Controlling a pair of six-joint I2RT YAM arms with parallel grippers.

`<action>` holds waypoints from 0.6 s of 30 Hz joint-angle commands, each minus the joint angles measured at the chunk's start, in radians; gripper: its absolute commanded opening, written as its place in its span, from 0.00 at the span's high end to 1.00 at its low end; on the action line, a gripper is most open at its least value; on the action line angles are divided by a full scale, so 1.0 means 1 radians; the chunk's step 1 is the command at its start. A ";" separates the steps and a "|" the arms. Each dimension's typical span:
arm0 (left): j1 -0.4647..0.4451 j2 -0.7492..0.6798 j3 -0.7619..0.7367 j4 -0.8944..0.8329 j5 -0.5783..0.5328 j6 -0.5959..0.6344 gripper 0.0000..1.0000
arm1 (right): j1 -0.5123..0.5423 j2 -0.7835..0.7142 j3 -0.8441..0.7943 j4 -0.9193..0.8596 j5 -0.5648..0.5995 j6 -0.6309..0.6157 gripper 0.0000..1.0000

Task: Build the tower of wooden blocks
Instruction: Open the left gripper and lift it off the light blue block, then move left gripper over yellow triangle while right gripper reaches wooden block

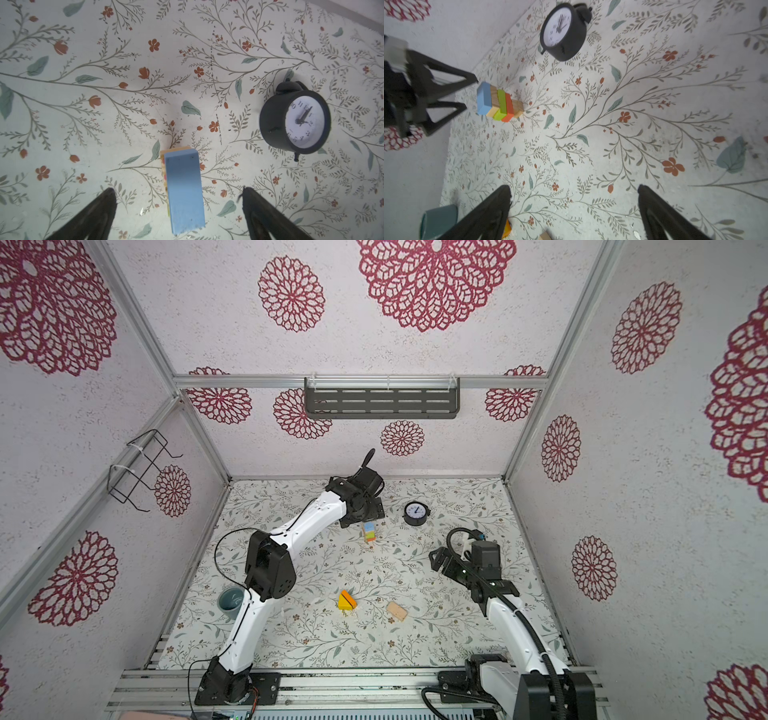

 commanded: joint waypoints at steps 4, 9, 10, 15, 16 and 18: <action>0.011 -0.245 -0.215 0.072 -0.067 0.068 0.03 | 0.137 0.055 0.115 -0.151 0.093 -0.098 0.14; 0.028 -0.458 -0.514 0.210 -0.061 0.079 0.03 | 0.244 0.091 0.175 -0.259 0.147 -0.140 0.24; 0.034 -0.493 -0.569 0.233 -0.055 0.079 0.03 | 0.268 0.098 0.182 -0.270 0.143 -0.151 0.27; 0.056 -0.643 -0.780 0.299 -0.034 0.109 0.03 | 0.404 0.161 0.227 -0.345 0.219 -0.178 0.30; 0.058 -0.670 -0.816 0.301 -0.038 0.117 0.03 | 0.432 0.184 0.244 -0.374 0.242 -0.186 0.30; 0.057 -0.723 -0.884 0.306 -0.041 0.125 0.03 | 0.479 0.234 0.272 -0.428 0.282 -0.199 0.30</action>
